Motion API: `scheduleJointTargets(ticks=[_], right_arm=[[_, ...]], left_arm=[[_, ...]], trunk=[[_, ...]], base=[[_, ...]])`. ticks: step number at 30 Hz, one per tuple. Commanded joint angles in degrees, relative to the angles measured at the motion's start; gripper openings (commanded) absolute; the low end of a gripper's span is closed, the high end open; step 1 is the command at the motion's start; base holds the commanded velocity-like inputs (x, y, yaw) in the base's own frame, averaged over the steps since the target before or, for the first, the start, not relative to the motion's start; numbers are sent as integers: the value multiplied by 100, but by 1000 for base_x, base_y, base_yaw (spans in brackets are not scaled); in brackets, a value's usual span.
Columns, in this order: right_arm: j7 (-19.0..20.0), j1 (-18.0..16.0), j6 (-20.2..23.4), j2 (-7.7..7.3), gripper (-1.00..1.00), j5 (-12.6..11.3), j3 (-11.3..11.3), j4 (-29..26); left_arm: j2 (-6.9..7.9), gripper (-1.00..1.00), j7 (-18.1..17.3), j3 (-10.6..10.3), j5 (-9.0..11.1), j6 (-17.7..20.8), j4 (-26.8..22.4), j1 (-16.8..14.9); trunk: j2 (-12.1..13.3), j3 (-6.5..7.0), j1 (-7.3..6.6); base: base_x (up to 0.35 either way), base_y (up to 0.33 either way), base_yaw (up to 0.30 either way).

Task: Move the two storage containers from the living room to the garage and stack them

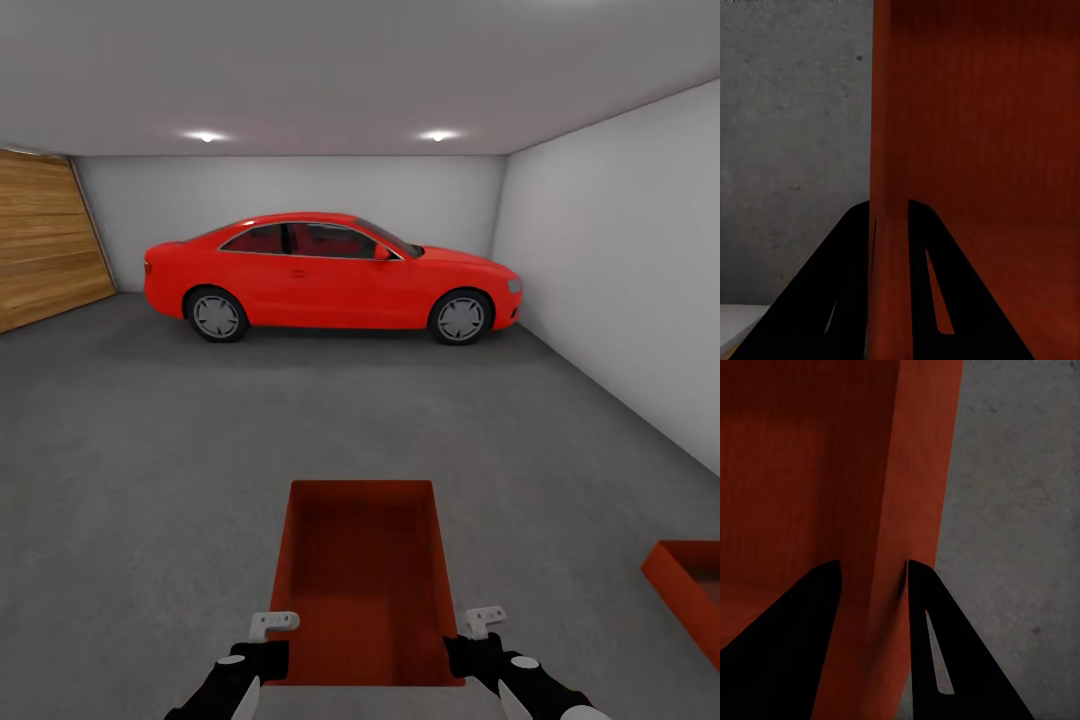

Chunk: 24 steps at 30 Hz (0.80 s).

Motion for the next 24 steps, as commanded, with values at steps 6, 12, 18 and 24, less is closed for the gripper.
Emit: scheduleJointTargets(ticks=[6,12,18,24], right_arm=[[308,-3,-29,-115,-100,59,-23,16],[308,-3,-26,-114,-100,59,-23,16],[308,-3,-28,-113,-100,59,-23,16],[308,-3,-26,-114,-100,59,-23,16]], left_arm=[[252,-100,-9,242,26,44,-56,-7],[252,-100,-9,242,26,38,-56,-7],[252,-100,-9,242,26,36,-56,-7],[252,-100,-9,242,26,38,-56,-7]], trunk=[[-13,-13,3],[-13,-13,3],[-13,-13,3],[-13,-13,3]], base=[[95,0,0],[227,0,0],[25,0,0],[1,45,0]])
